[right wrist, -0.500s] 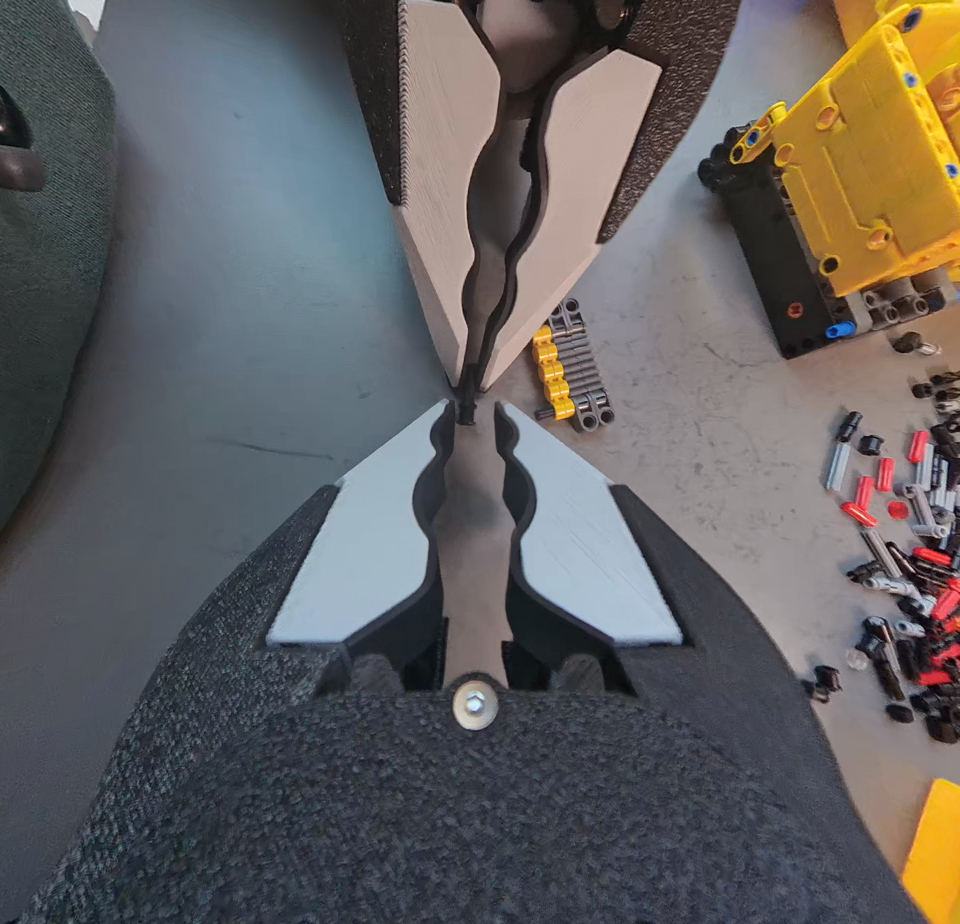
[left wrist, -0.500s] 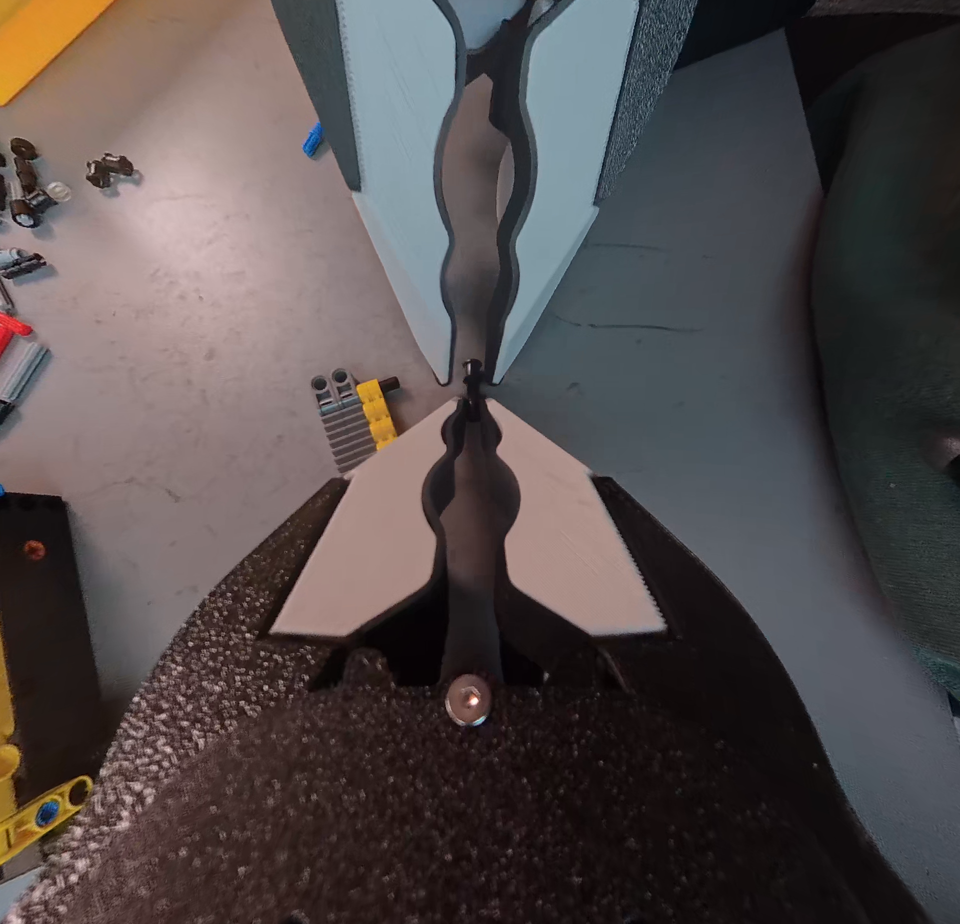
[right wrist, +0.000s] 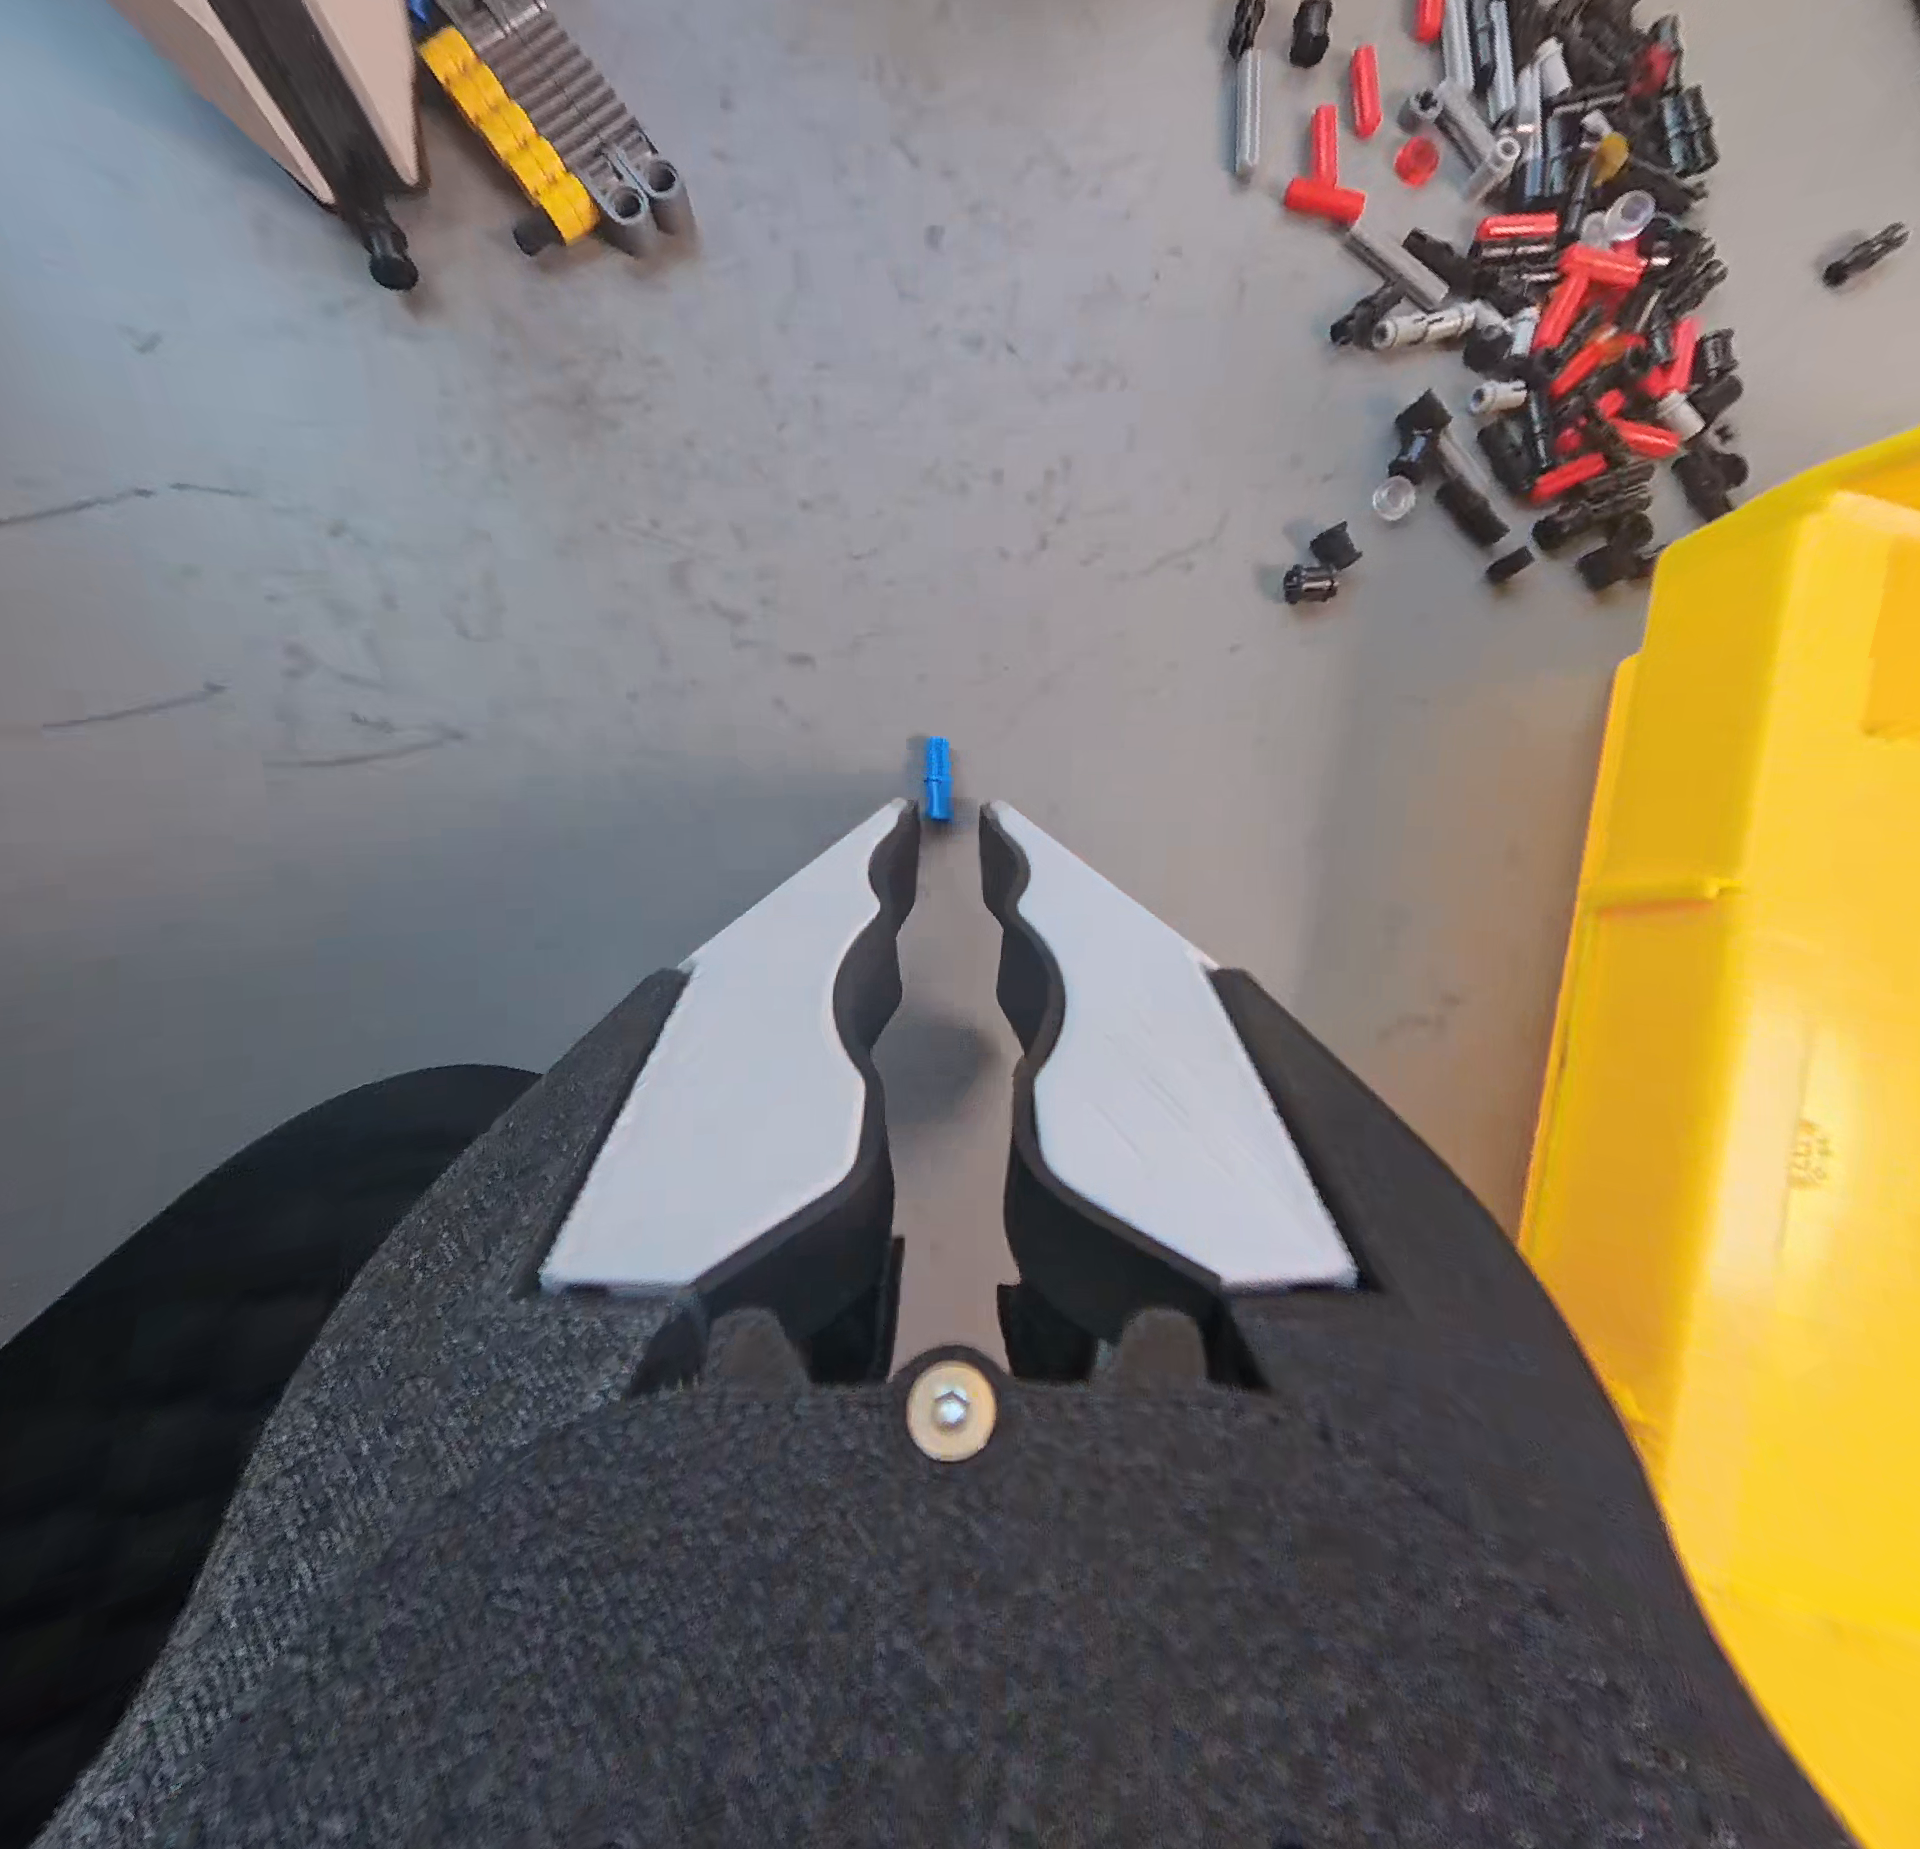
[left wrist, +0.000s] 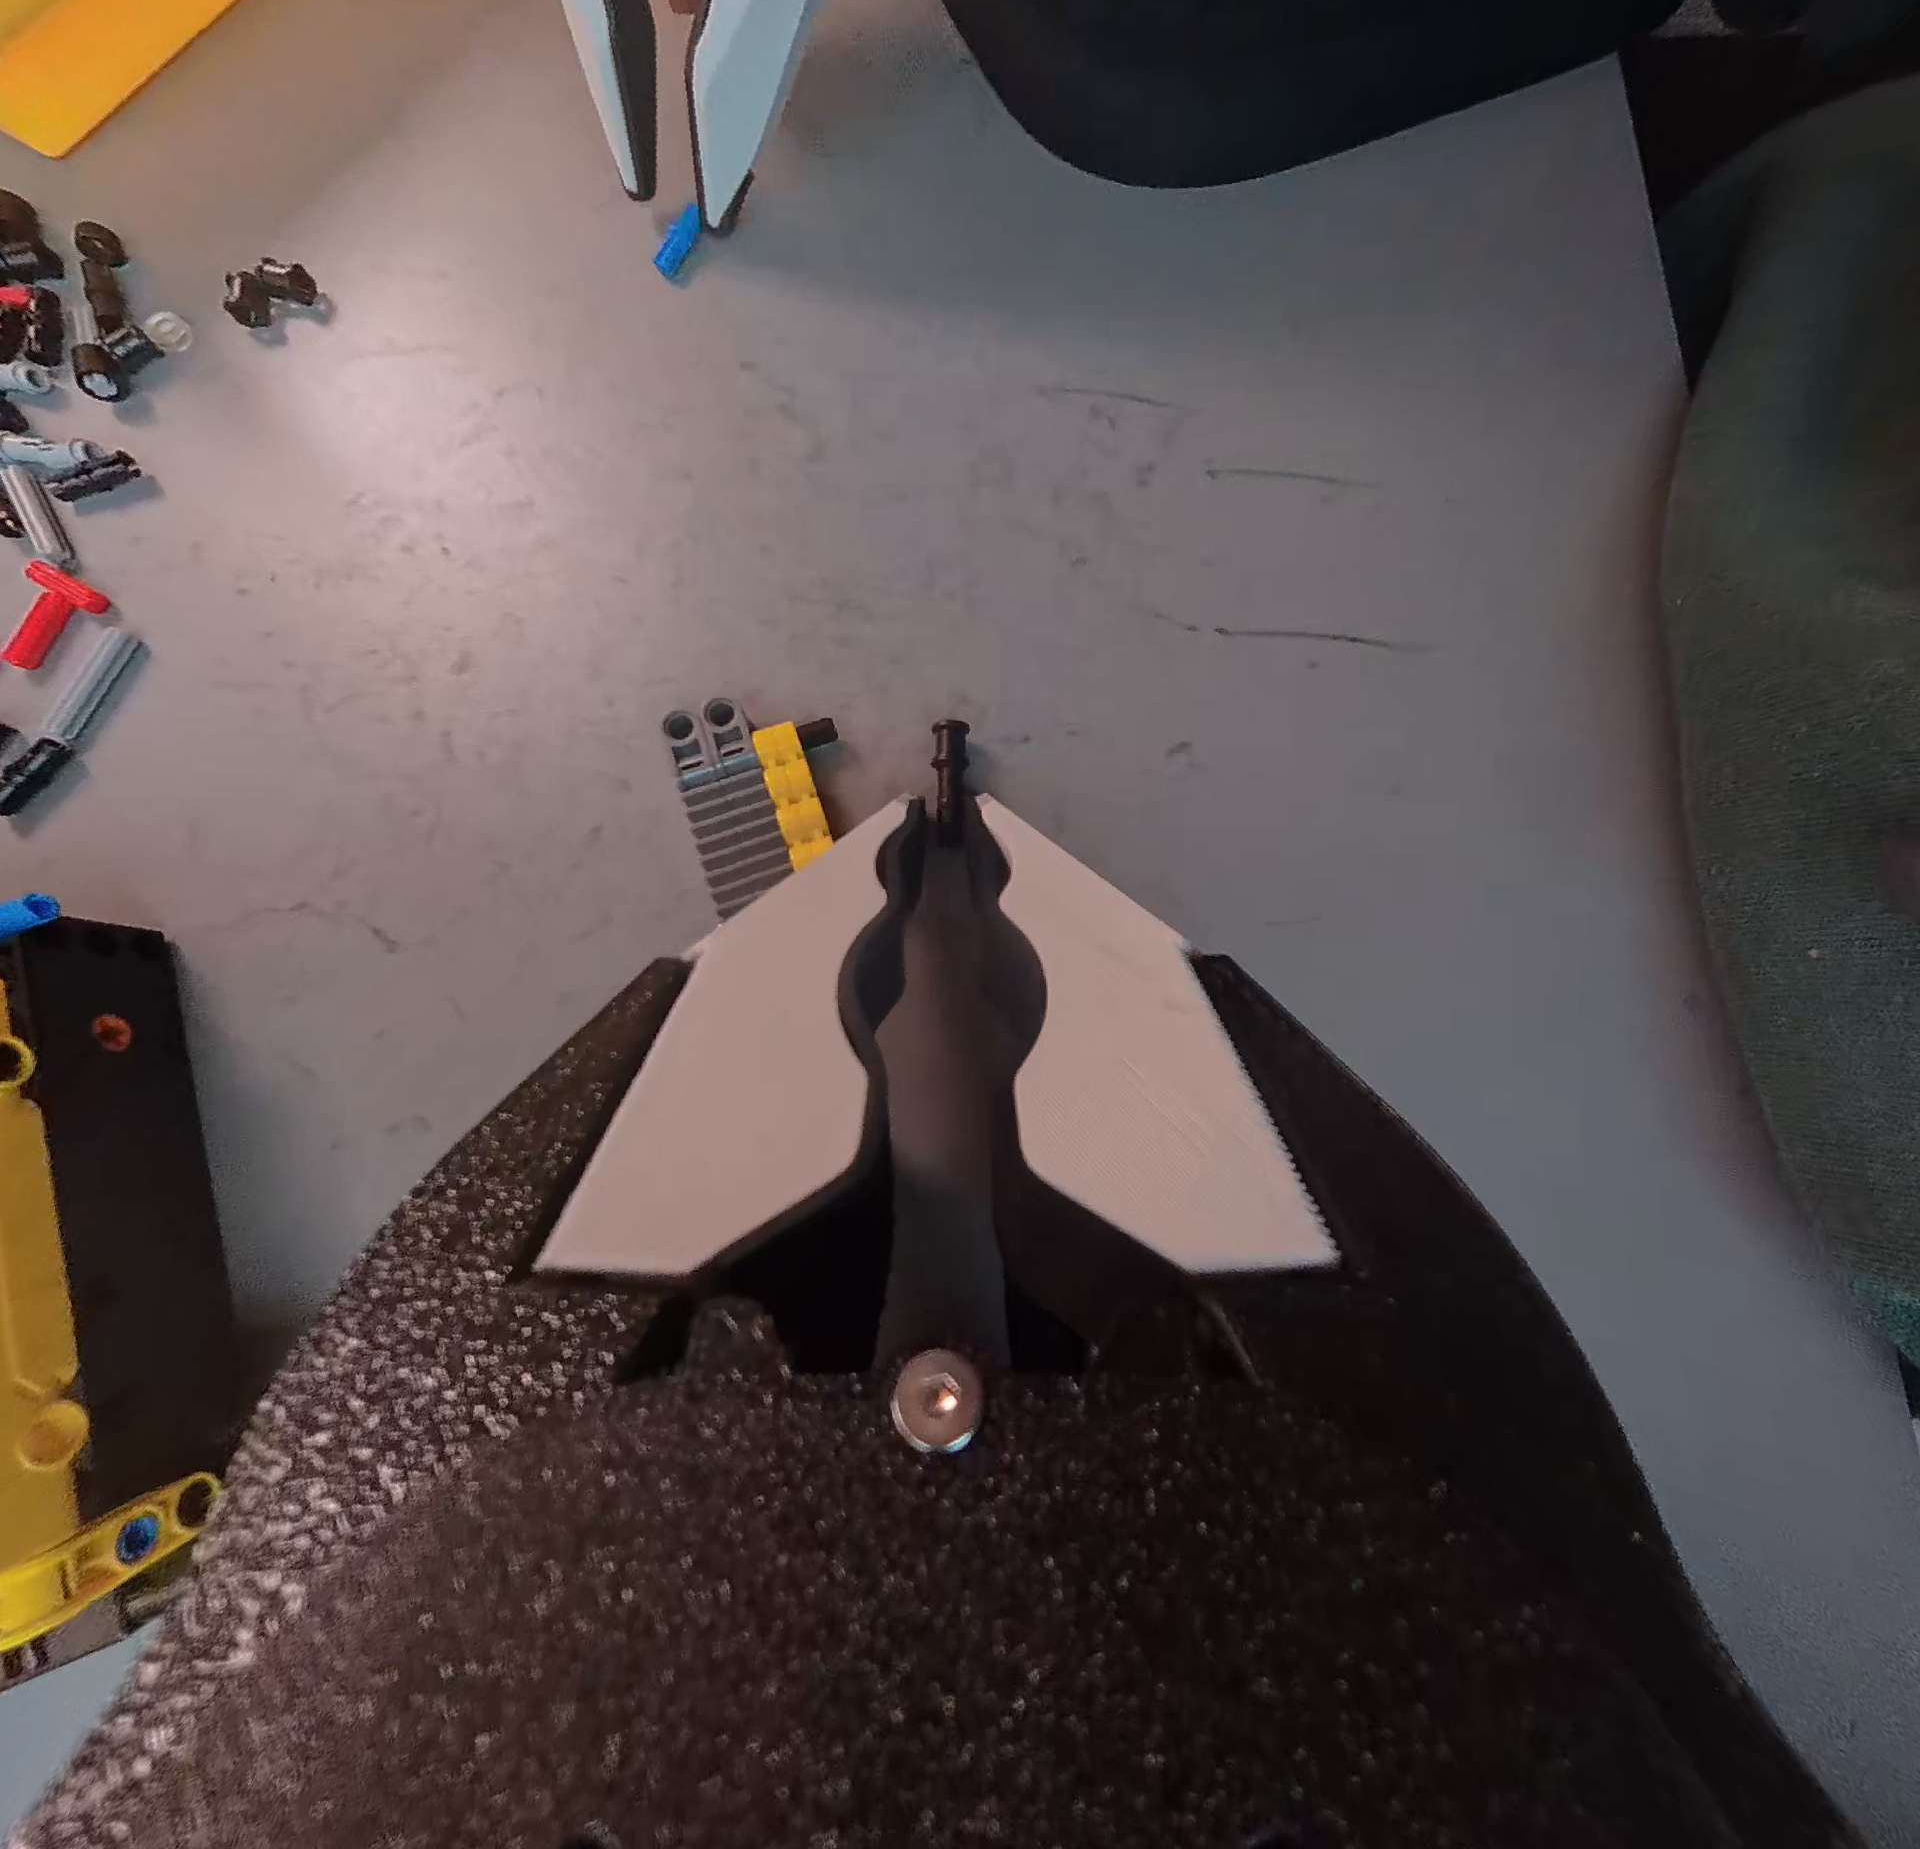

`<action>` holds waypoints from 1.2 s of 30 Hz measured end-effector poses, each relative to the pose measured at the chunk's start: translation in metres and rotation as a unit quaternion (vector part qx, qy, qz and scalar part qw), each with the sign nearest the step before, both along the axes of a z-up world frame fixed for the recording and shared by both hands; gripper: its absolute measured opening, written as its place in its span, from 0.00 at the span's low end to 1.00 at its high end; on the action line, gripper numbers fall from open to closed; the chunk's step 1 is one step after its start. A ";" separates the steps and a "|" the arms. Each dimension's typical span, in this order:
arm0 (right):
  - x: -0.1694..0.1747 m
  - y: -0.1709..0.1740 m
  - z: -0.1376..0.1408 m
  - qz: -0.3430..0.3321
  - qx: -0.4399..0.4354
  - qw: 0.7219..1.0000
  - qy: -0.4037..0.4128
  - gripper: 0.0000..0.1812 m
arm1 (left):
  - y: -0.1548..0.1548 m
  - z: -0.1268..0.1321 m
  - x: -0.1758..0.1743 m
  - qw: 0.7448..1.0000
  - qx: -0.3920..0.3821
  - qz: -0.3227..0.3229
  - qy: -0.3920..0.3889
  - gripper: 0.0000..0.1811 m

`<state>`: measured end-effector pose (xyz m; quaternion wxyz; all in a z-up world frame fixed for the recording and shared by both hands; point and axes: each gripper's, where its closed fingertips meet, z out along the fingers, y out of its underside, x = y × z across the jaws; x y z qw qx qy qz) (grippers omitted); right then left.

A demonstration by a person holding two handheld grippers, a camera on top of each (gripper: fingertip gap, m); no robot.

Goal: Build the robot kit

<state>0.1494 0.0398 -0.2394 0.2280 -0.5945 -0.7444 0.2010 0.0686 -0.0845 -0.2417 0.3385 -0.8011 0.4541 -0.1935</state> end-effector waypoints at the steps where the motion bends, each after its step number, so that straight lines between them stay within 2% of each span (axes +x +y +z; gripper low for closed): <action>1: -0.001 -0.002 0.001 0.000 -0.011 1.000 0.006 0.04 | 0.000 0.001 -0.001 1.000 0.000 0.002 -0.003 0.05; 7: -0.010 -0.006 0.003 0.025 -0.008 0.999 0.038 0.02 | 0.007 0.029 0.000 0.996 0.008 0.026 -0.089 0.06; 13: -0.063 -0.067 0.058 0.131 0.018 0.970 0.203 0.02 | 0.020 0.056 0.000 0.977 0.003 0.070 -0.200 0.09; 17: -0.080 -0.091 0.067 0.155 0.043 0.961 0.227 0.02 | 0.021 0.068 -0.002 0.972 0.025 0.071 -0.224 0.08; 22: -0.084 -0.100 0.066 0.161 0.043 0.959 0.228 0.02 | 0.019 0.068 0.001 0.975 0.041 0.062 -0.207 0.06; 30: -0.084 -0.102 0.070 0.164 0.036 0.956 0.240 0.02 | 0.018 0.067 0.001 0.974 0.024 0.059 -0.218 0.02; 32: -0.083 -0.105 0.079 0.169 0.023 0.949 0.264 0.02 | 0.015 0.075 0.003 0.966 0.009 0.051 -0.253 0.02; 36: -0.079 -0.117 0.101 0.190 -0.010 0.928 0.320 0.04 | 0.004 0.100 0.006 0.932 -0.047 0.017 -0.360 0.02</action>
